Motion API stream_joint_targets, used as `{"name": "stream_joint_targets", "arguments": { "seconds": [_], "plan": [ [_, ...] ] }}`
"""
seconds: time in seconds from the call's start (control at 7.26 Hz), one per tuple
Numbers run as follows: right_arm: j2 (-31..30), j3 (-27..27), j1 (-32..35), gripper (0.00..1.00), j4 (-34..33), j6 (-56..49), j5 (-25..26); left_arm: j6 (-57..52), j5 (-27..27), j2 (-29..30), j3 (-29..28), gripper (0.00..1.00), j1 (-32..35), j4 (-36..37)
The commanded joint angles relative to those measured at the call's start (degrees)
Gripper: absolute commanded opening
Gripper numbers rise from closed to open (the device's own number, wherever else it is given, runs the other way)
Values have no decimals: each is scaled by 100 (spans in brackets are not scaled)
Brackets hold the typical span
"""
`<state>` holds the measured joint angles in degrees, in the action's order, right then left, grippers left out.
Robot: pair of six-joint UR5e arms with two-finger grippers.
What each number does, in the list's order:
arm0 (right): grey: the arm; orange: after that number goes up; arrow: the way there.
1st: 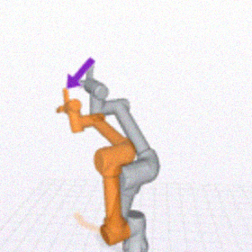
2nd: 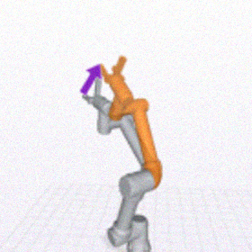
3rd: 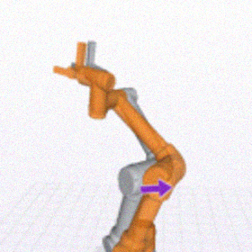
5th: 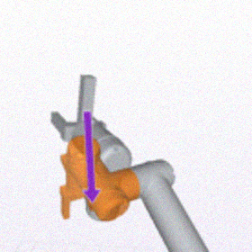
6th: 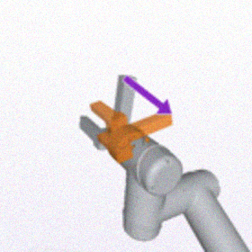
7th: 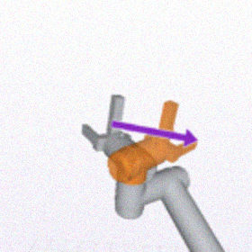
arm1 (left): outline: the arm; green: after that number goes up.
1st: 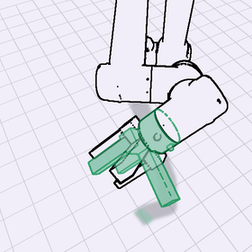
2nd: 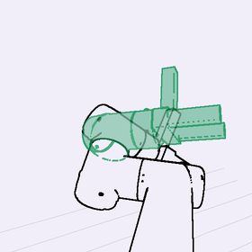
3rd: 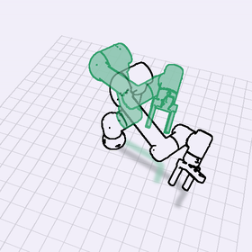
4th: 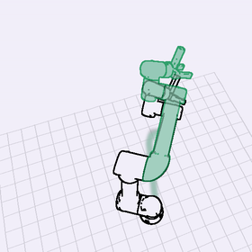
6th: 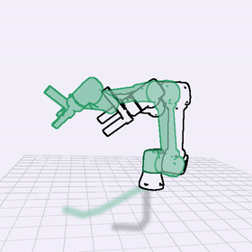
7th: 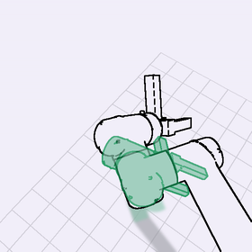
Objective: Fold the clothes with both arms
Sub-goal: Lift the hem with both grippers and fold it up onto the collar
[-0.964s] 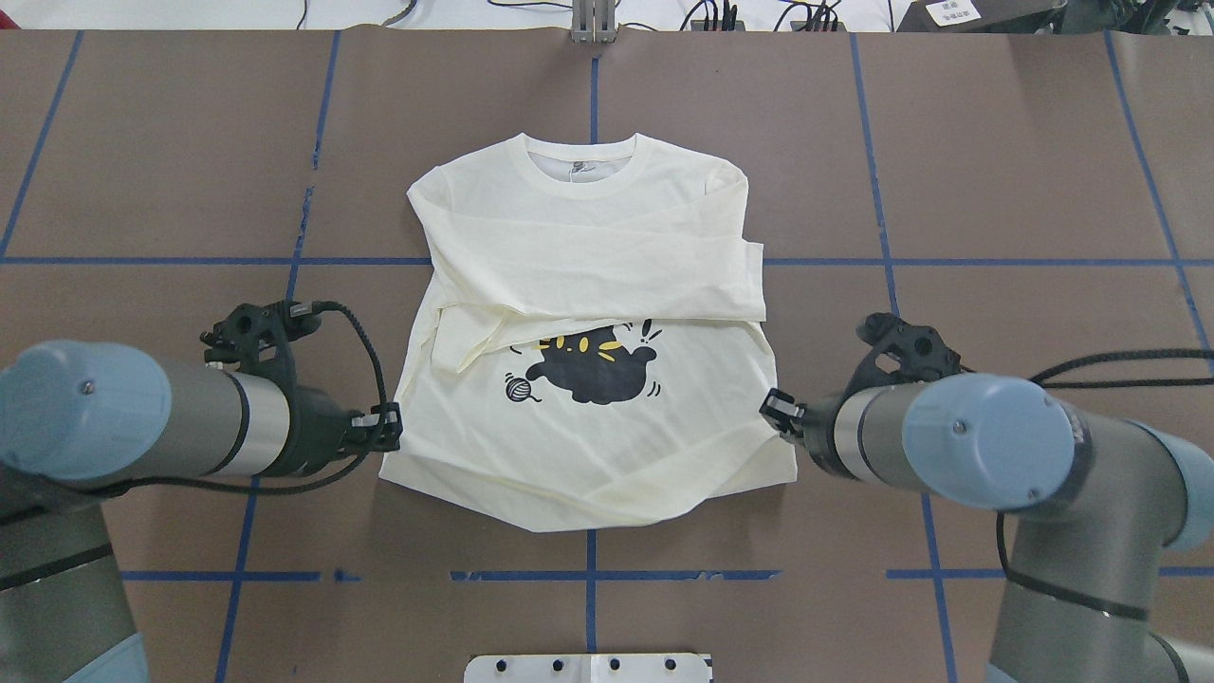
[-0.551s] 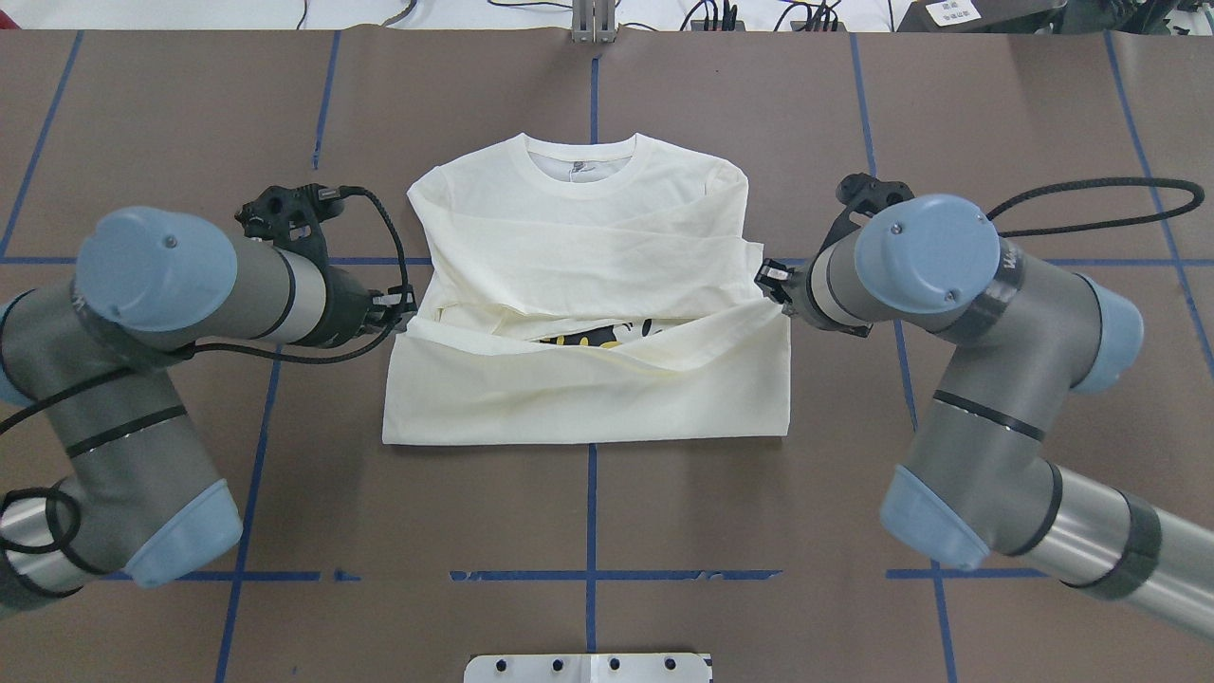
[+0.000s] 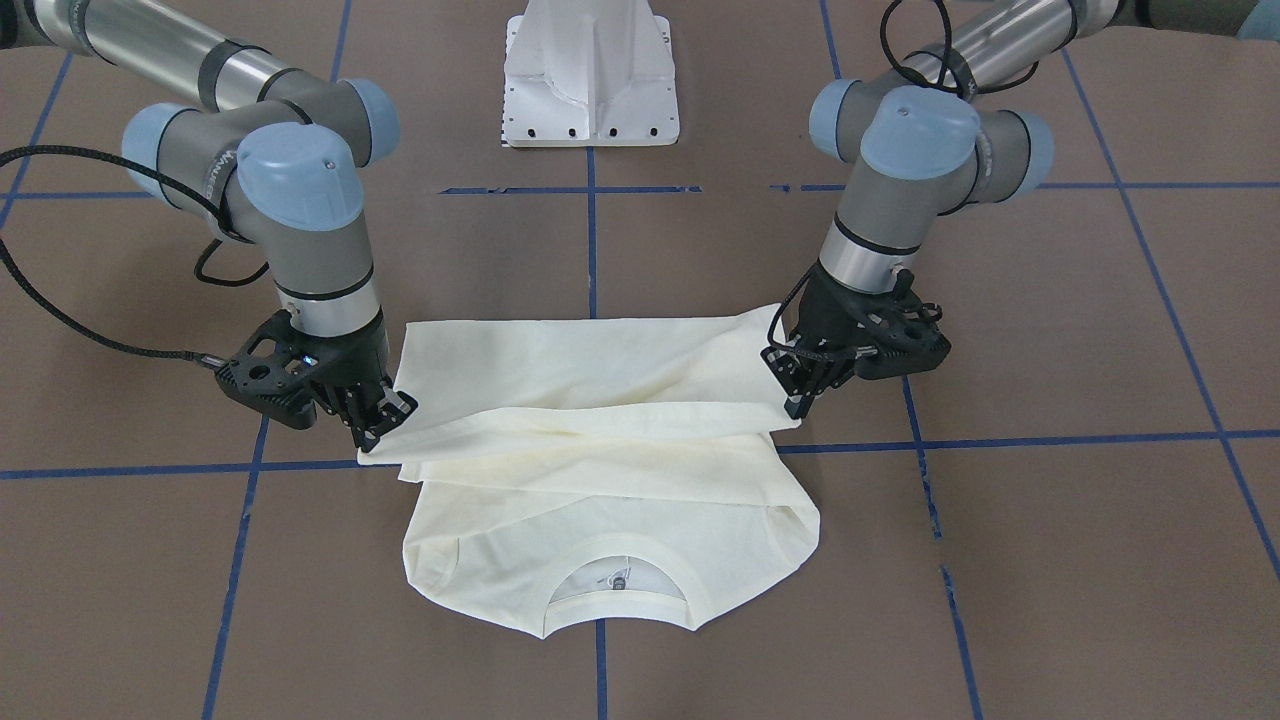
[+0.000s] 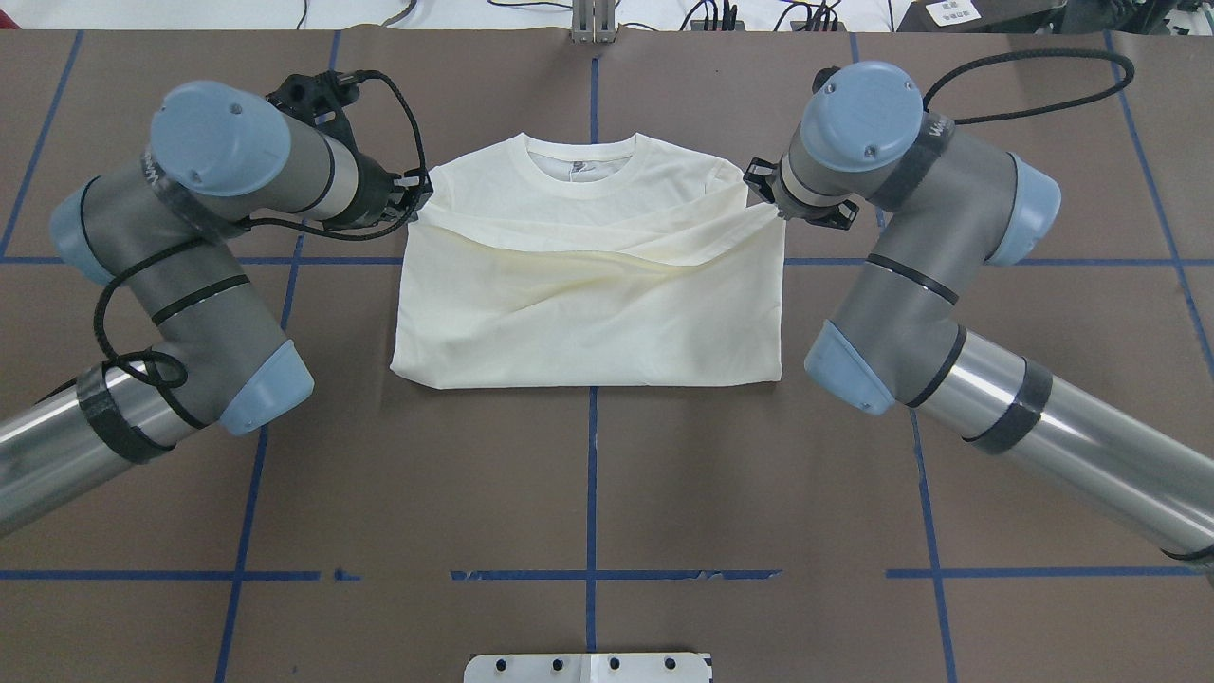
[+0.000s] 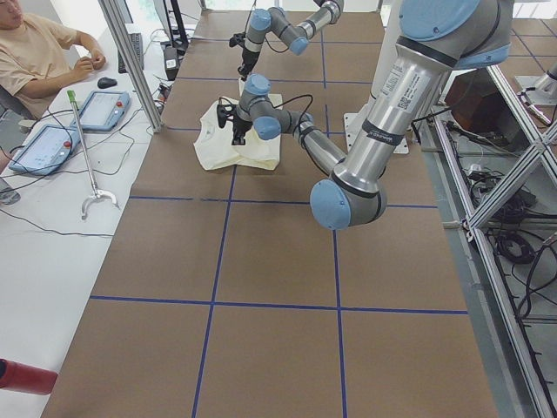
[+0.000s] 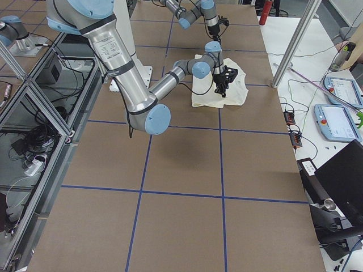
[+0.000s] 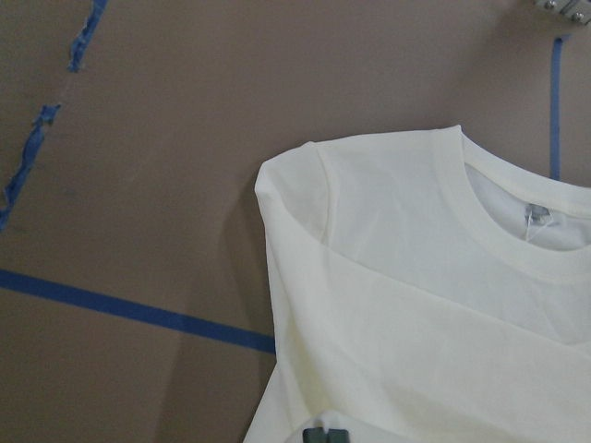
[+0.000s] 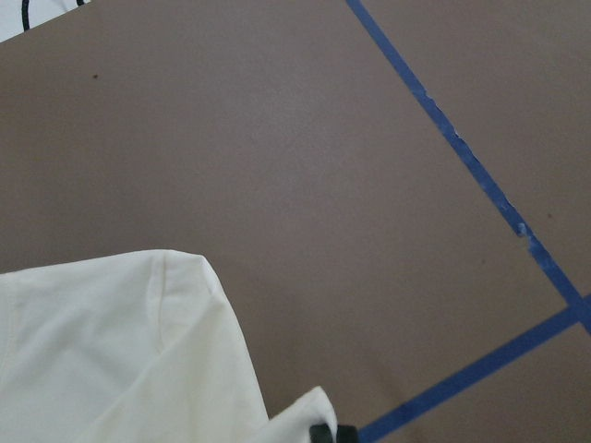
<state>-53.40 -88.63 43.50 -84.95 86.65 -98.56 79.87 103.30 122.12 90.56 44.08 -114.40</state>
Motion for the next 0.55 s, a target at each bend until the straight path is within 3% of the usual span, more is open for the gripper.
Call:
{"name": "stream_joint_targets", "arguments": {
  "seconds": [0.0,0.41],
  "plan": [
    [506,1046,202,0,571,-113,4,-216,-20,216,-704,0,240,-511],
    [945,1787,300,0,699,-192,4,-253,-424,550,-1574,0,250,-793]
  ]
}}
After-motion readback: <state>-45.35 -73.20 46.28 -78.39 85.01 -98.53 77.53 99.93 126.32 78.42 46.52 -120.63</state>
